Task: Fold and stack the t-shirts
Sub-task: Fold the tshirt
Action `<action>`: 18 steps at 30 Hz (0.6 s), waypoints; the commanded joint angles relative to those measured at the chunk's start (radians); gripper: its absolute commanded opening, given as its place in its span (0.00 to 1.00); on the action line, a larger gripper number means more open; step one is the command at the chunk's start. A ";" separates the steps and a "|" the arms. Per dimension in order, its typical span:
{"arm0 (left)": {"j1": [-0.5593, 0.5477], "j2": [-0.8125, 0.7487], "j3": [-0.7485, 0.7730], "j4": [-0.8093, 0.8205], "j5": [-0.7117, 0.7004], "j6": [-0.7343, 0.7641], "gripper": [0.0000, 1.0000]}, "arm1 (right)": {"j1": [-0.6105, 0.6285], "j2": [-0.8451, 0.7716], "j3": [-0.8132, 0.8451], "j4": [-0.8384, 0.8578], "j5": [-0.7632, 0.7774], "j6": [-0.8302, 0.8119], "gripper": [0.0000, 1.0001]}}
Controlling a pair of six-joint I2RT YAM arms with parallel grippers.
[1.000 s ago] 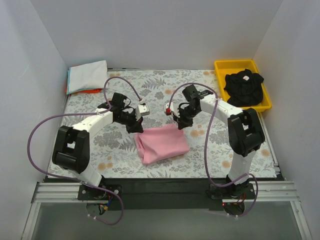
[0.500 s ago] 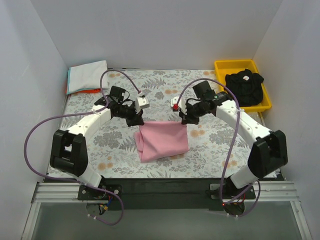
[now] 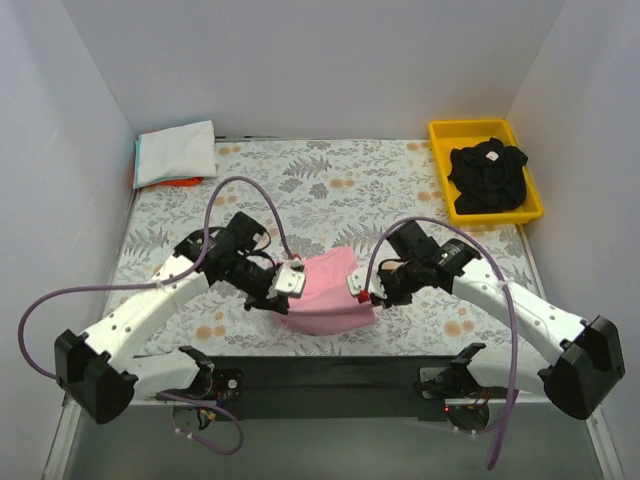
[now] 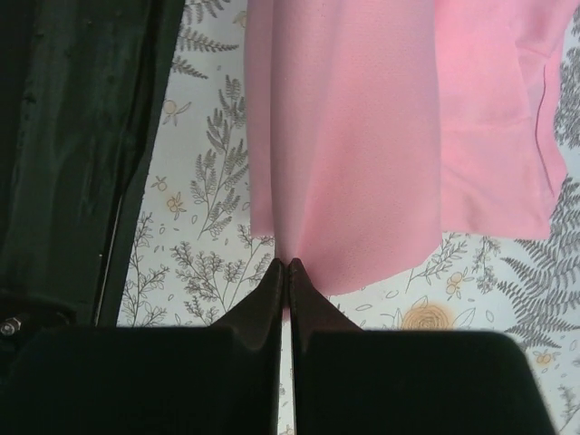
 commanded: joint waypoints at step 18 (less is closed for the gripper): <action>-0.436 -0.197 -0.104 0.093 -0.129 -0.380 0.53 | 0.226 -0.302 0.047 -0.370 0.036 -0.184 0.91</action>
